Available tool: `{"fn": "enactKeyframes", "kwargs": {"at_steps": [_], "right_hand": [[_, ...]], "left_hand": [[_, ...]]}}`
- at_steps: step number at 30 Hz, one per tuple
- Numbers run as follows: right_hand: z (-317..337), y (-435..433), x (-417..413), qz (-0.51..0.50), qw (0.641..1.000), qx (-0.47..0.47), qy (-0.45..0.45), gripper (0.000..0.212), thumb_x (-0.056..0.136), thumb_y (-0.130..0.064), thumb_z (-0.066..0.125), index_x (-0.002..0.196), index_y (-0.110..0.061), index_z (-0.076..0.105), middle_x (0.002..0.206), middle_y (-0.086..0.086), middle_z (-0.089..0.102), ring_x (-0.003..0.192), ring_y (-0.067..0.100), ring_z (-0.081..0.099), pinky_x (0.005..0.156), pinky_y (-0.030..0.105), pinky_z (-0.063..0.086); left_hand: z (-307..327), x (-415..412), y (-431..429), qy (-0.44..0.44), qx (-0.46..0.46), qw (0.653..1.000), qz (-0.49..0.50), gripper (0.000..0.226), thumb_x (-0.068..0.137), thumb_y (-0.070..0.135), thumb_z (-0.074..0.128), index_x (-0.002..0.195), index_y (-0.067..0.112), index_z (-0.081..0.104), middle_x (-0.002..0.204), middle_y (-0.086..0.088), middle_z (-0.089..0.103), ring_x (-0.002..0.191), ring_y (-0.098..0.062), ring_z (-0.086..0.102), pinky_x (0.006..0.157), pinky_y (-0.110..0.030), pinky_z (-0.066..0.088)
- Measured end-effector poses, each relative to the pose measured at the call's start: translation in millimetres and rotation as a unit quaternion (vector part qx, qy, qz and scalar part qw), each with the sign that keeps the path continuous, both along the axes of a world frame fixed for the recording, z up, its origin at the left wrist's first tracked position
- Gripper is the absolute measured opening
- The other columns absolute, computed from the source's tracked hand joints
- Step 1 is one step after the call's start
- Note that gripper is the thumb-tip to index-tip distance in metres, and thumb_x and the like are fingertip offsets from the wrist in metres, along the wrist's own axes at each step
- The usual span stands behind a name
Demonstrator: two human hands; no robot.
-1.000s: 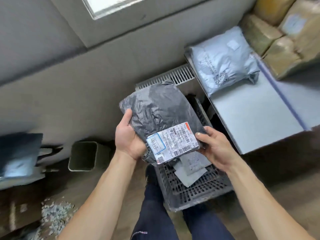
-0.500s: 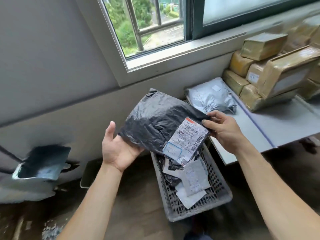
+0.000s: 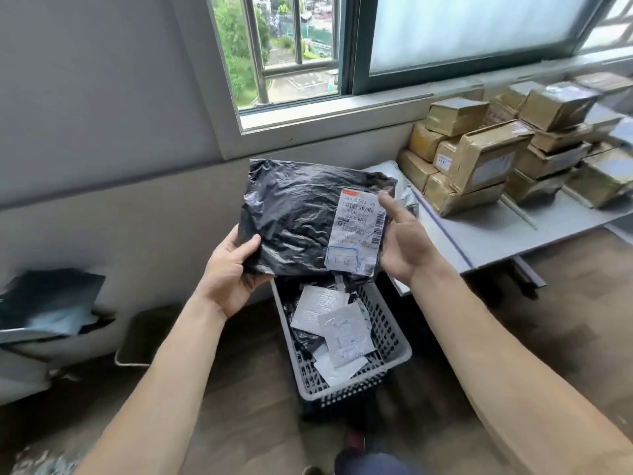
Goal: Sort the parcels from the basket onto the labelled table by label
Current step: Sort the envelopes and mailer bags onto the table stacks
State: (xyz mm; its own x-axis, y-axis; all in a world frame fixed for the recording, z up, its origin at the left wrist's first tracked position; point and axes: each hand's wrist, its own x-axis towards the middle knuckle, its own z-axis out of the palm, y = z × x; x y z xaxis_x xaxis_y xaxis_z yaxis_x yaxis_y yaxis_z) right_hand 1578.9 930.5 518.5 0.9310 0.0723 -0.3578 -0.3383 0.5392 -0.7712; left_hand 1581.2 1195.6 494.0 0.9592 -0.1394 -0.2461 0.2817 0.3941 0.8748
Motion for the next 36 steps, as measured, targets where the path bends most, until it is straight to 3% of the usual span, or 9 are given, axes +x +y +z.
{"fn": "enactKeyframes", "kwargs": {"at_steps": [6,13,18,20,23,25,31,36], "right_hand": [[-7,-16,-31,-0.027,0.994,-0.102,-0.031,0.031,0.103,-0.002,0.050,0.132,-0.003,0.061,0.123,0.019,0.073,0.111,0.038,0.072,0.087,0.053,0.062],[0,-87,-39,-0.046,0.980,-0.183,-0.067,0.023,0.102,0.002,0.054,0.117,-0.008,0.068,0.105,0.008,0.078,0.087,0.023,0.077,0.066,0.038,0.063],[-5,-168,-46,-0.042,0.978,-0.191,-0.078,0.021,0.103,0.001,0.054,0.114,-0.008,0.069,0.099,0.005,0.078,0.079,0.016,0.076,0.062,0.031,0.061],[-8,-208,-49,-0.038,0.976,-0.200,-0.074,0.020,0.103,-0.001,0.056,0.116,-0.007,0.069,0.101,0.006,0.078,0.080,0.016,0.077,0.060,0.029,0.060],[-11,-271,-51,-0.040,0.973,-0.218,-0.069,0.019,0.102,-0.003,0.057,0.116,-0.007,0.070,0.109,0.010,0.078,0.085,0.018,0.076,0.062,0.028,0.059],[-13,-310,-51,-0.047,0.970,-0.230,-0.066,0.018,0.102,-0.003,0.058,0.115,-0.006,0.070,0.112,0.013,0.077,0.087,0.019,0.076,0.064,0.028,0.059],[-20,-416,-51,-0.083,0.966,-0.237,-0.058,0.016,0.102,-0.005,0.059,0.110,-0.010,0.072,0.113,0.012,0.077,0.106,0.029,0.074,0.090,0.046,0.061],[-33,-497,-39,-0.119,0.966,-0.228,-0.032,0.016,0.103,-0.006,0.058,0.106,-0.015,0.071,0.110,0.009,0.078,0.097,0.023,0.075,0.084,0.044,0.063]], "left_hand": [[-6,-23,-27,0.001,-0.014,1.000,0.012,0.031,0.106,0.008,0.048,0.115,0.029,0.069,0.114,0.000,0.075,0.091,-0.016,0.074,0.068,-0.038,0.065],[6,-36,-83,-0.019,0.023,1.000,0.011,0.027,0.105,0.015,0.052,0.122,0.028,0.070,0.119,-0.002,0.075,0.093,-0.017,0.075,0.071,-0.036,0.065],[16,-42,-159,-0.035,0.049,0.998,0.029,0.024,0.108,0.021,0.050,0.124,0.021,0.068,0.128,-0.009,0.072,0.115,-0.027,0.070,0.099,-0.051,0.057],[18,-45,-199,-0.027,0.061,0.996,0.053,0.027,0.108,0.022,0.051,0.130,0.015,0.065,0.129,-0.010,0.072,0.120,-0.030,0.068,0.102,-0.053,0.055],[19,-48,-266,-0.024,0.069,0.995,0.072,0.025,0.109,0.022,0.050,0.123,0.013,0.069,0.116,-0.008,0.077,0.099,-0.020,0.076,0.077,-0.037,0.064],[17,-51,-307,-0.020,0.079,0.994,0.075,0.024,0.109,0.022,0.048,0.115,0.015,0.071,0.112,-0.007,0.078,0.096,-0.019,0.076,0.072,-0.034,0.064],[13,-38,-416,-0.009,0.092,0.994,0.060,0.029,0.111,0.023,0.046,0.117,0.013,0.072,0.119,-0.010,0.076,0.115,-0.027,0.071,0.101,-0.049,0.055],[-2,1,-501,-0.002,0.098,0.995,0.033,0.030,0.110,0.026,0.047,0.122,0.012,0.071,0.124,-0.010,0.074,0.122,-0.026,0.067,0.111,-0.053,0.048]]}}
